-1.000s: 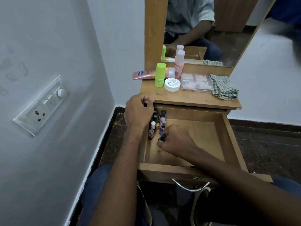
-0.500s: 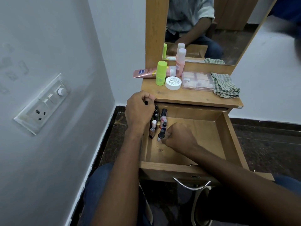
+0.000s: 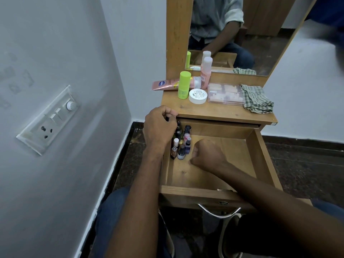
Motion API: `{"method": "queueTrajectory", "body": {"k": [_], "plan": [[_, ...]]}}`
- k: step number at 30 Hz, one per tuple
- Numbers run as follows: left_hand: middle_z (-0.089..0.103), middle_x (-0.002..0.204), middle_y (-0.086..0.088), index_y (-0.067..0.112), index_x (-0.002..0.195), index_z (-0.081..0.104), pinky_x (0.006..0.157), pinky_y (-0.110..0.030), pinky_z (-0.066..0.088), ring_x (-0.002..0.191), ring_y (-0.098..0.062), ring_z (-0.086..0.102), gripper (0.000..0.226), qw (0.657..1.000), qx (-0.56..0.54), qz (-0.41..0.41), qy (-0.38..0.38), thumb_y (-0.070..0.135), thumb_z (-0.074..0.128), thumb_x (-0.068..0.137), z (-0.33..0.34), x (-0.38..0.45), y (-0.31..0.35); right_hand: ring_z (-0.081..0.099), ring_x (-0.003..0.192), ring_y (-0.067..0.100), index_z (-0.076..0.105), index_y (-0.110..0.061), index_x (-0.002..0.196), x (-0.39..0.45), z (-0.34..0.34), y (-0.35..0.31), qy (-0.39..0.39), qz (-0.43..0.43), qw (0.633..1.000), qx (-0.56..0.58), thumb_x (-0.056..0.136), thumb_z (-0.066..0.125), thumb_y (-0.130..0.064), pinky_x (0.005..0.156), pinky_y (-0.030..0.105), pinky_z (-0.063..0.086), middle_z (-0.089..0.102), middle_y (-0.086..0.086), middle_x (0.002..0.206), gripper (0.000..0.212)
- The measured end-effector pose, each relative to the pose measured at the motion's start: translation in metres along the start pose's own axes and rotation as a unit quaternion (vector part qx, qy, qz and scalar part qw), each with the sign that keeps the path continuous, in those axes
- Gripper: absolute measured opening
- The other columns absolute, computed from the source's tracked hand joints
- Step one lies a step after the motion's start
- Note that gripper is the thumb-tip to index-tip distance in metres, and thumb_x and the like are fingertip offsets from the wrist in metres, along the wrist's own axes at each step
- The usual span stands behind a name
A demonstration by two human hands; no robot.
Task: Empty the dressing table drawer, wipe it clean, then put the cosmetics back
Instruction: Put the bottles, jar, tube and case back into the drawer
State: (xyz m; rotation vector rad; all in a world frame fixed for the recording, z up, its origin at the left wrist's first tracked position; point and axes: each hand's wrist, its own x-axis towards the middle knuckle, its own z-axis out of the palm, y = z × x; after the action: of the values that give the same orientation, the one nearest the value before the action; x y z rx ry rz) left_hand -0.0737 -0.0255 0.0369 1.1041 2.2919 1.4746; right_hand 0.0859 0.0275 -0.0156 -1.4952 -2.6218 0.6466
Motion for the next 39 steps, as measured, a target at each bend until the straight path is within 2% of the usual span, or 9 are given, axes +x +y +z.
{"method": "queueTrajectory", "body": {"k": [8, 15, 18, 20, 24, 28, 33, 35, 39], "plan": [[0.071, 0.087, 0.021, 0.030, 0.093, 0.079, 0.066, -0.013, 0.043, 0.076, 0.002, 0.062, 0.018, 1.000, 0.002, 0.004, -0.008, 0.016, 0.067, 0.093, 0.001, -0.001, 0.000, 0.068, 0.077, 0.015, 0.074, -0.015, 0.082, 0.006, 0.005, -0.005, -0.024, -0.038, 0.998, 0.032, 0.077, 0.078, -0.013, 0.073, 0.038, 0.062, 0.073, 0.000, 0.081, 0.007], [0.072, 0.090, 0.020, 0.030, 0.093, 0.079, 0.066, -0.013, 0.042, 0.078, 0.004, 0.062, 0.018, 1.000, 0.004, 0.002, -0.008, 0.017, 0.067, 0.094, 0.002, -0.001, 0.000, 0.067, 0.081, 0.015, 0.075, -0.015, 0.083, 0.007, 0.001, -0.005, -0.041, -0.037, 0.998, 0.020, 0.076, 0.080, -0.009, 0.069, 0.032, 0.057, 0.072, -0.001, 0.083, 0.011], [0.073, 0.091, 0.020, 0.030, 0.092, 0.078, 0.067, -0.014, 0.044, 0.079, 0.004, 0.062, 0.018, 1.000, 0.004, 0.000, -0.008, 0.017, 0.066, 0.093, 0.001, -0.001, 0.000, 0.068, 0.078, 0.015, 0.075, -0.016, 0.080, 0.006, -0.017, -0.003, -0.044, -0.019, 0.999, 0.010, 0.077, 0.079, -0.002, 0.058, 0.024, 0.054, 0.073, 0.000, 0.081, 0.015], [0.072, 0.089, 0.021, 0.031, 0.091, 0.078, 0.065, -0.019, 0.047, 0.076, 0.000, 0.062, 0.019, 1.000, 0.006, -0.001, 0.001, 0.017, 0.065, 0.093, 0.000, -0.001, 0.001, 0.070, 0.073, 0.011, 0.076, -0.015, 0.078, 0.009, -0.040, -0.005, -0.010, -0.016, 0.999, 0.041, 0.080, 0.077, 0.000, 0.054, 0.018, 0.051, 0.074, -0.001, 0.078, 0.015], [0.072, 0.088, 0.020, 0.033, 0.093, 0.077, 0.070, -0.030, 0.056, 0.073, -0.004, 0.064, 0.017, 1.000, 0.006, 0.010, 0.004, 0.020, 0.066, 0.093, 0.001, 0.000, 0.005, 0.070, 0.071, 0.008, 0.075, -0.018, 0.073, 0.020, -0.076, -0.028, 0.148, -0.047, 0.980, 0.124, 0.083, 0.074, -0.010, 0.069, 0.033, 0.062, 0.072, -0.007, 0.070, 0.013], [0.072, 0.093, 0.016, 0.034, 0.091, 0.074, 0.074, -0.035, 0.058, 0.080, -0.005, 0.065, 0.016, 0.999, 0.034, 0.037, 0.008, 0.021, 0.065, 0.092, -0.001, 0.002, 0.005, 0.063, 0.079, 0.013, 0.065, -0.023, 0.083, 0.040, -0.084, -0.051, 0.270, -0.005, 0.952, 0.144, 0.079, 0.082, -0.034, 0.059, 0.029, 0.043, 0.067, -0.010, 0.082, 0.021], [0.073, 0.095, 0.018, 0.034, 0.092, 0.074, 0.077, -0.036, 0.059, 0.084, -0.006, 0.066, 0.018, 0.998, 0.037, 0.039, 0.016, 0.020, 0.063, 0.091, -0.003, 0.005, 0.004, 0.063, 0.093, 0.020, 0.061, -0.018, 0.115, 0.065, -0.097, -0.071, 0.314, 0.007, 0.938, 0.145, 0.080, 0.085, -0.045, 0.069, 0.030, 0.040, 0.066, -0.002, 0.102, 0.050], [0.073, 0.094, 0.018, 0.034, 0.091, 0.074, 0.076, -0.036, 0.059, 0.083, -0.006, 0.066, 0.018, 0.999, 0.034, 0.039, 0.014, 0.019, 0.063, 0.091, -0.003, 0.005, 0.005, 0.065, 0.098, 0.022, 0.063, -0.018, 0.117, 0.073, -0.100, -0.076, 0.316, 0.016, 0.938, 0.140, 0.082, 0.083, -0.047, 0.071, 0.030, 0.038, 0.070, 0.001, 0.107, 0.050], [0.073, 0.093, 0.019, 0.033, 0.091, 0.074, 0.075, -0.036, 0.059, 0.081, -0.006, 0.066, 0.019, 0.999, 0.033, 0.037, 0.014, 0.017, 0.064, 0.090, -0.003, 0.005, 0.006, 0.064, 0.097, 0.023, 0.068, -0.019, 0.111, 0.088, -0.101, -0.082, 0.295, 0.024, 0.945, 0.136, 0.084, 0.079, -0.050, 0.072, 0.031, 0.037, 0.065, -0.001, 0.096, 0.043]]}}
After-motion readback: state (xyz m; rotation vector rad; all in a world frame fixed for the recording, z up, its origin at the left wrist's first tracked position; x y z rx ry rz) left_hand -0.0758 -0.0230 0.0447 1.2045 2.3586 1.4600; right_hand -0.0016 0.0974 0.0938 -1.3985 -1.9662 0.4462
